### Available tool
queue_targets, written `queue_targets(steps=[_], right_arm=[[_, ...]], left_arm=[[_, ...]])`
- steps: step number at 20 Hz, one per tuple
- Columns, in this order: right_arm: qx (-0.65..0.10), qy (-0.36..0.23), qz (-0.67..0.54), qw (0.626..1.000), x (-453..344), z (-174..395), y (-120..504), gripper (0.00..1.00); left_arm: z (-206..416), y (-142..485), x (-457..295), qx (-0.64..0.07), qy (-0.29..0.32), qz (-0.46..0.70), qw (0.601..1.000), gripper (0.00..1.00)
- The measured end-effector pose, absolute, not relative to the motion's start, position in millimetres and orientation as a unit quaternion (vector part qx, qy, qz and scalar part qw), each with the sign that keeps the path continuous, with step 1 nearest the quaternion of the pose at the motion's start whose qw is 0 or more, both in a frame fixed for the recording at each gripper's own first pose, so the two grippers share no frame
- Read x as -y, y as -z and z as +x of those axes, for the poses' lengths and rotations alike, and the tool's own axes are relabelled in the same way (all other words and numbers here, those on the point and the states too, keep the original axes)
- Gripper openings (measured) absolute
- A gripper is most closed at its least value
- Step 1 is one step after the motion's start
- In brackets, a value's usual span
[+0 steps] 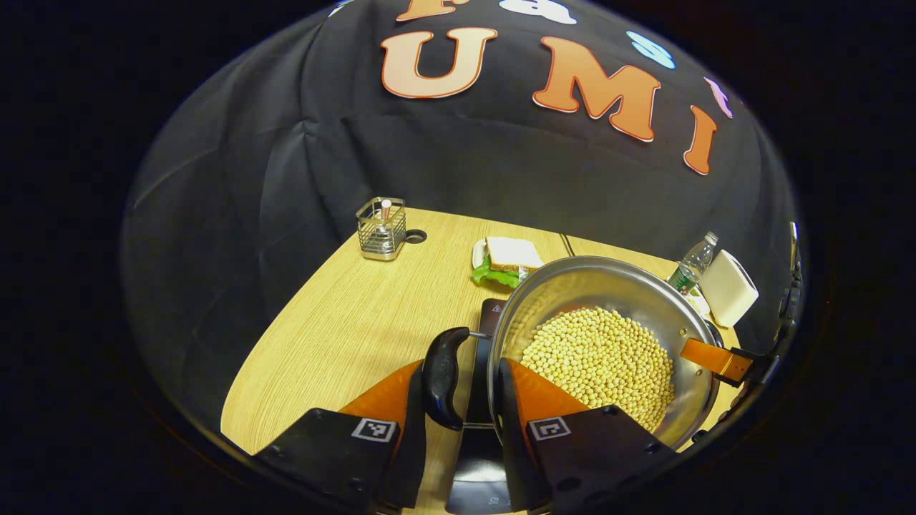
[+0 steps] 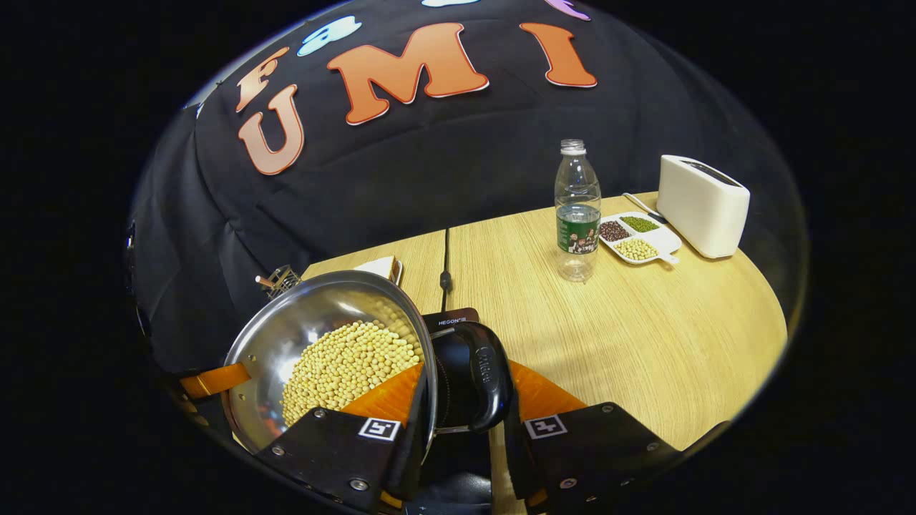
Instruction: First push the handle of the pot to place it horizontally, then grasp the pot with both hands and set it on the induction cooktop.
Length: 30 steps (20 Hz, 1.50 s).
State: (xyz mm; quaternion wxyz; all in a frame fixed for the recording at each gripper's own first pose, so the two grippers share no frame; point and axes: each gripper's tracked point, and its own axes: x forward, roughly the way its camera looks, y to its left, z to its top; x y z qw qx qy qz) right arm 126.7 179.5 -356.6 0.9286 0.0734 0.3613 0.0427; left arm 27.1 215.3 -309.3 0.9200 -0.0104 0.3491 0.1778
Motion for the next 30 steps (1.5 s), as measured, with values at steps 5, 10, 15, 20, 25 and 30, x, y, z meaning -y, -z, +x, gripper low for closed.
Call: queue_targets(steps=[5,10,15,20,25,30], right_arm=[[-0.368,-0.042,0.075,0.926,-182,125,364,0.49],[-0.385,-0.041,0.064,0.920,-184,123,378,0.52],[-0.376,-0.048,0.065,0.923,-188,124,373,0.59],[-0.367,-0.058,0.051,0.927,-183,118,365,0.83],[-0.310,-0.083,0.027,0.947,-171,120,323,0.94],[-0.229,-0.080,-0.007,0.970,-133,122,250,0.95]], left_arm=[[26,314,-215,-0.356,-0.179,-0.011,0.917,0.51],[22,327,-214,-0.377,-0.187,-0.025,0.907,0.53],[22,329,-213,-0.376,-0.187,-0.023,0.907,0.60],[15,322,-215,-0.362,-0.202,-0.023,0.910,0.67],[15,284,-210,-0.308,-0.222,-0.018,0.925,0.99],[32,195,-185,-0.178,-0.229,0.060,0.955,0.98]])
